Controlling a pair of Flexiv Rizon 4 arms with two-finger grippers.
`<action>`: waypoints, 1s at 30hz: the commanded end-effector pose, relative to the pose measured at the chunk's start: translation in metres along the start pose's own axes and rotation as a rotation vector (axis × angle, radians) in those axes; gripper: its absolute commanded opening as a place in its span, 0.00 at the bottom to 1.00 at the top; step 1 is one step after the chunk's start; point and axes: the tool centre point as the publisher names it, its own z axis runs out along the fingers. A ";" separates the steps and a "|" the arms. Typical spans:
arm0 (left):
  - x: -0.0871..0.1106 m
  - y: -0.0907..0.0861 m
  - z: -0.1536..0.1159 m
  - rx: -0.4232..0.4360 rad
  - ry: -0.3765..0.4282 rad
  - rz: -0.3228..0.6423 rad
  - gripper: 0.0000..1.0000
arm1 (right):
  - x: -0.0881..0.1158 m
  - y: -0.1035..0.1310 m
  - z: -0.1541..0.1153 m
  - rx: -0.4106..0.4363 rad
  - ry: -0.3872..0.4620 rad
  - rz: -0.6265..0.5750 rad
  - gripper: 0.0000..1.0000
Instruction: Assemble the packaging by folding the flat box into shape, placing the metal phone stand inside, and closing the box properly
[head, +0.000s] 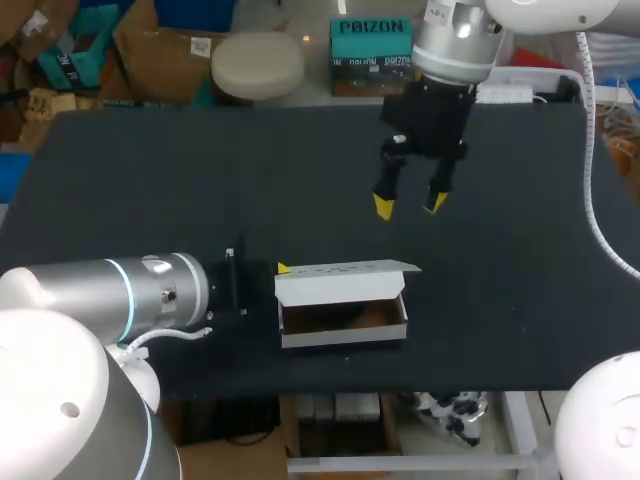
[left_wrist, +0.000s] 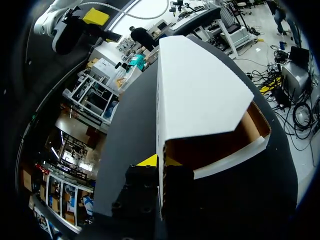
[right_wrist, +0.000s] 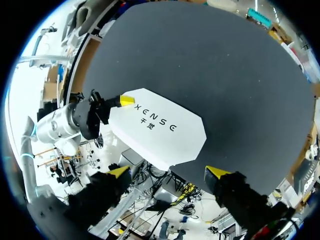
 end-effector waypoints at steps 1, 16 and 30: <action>0.003 0.002 0.002 0.001 -0.001 0.001 0.00 | 0.004 0.001 -0.003 0.009 -0.006 0.022 1.00; 0.005 -0.009 -0.002 0.029 -0.128 0.088 0.00 | -0.005 -0.011 0.007 0.081 0.023 0.142 1.00; 0.020 -0.008 0.002 -0.034 -0.228 0.164 0.00 | -0.011 -0.019 0.039 0.232 0.036 0.233 0.94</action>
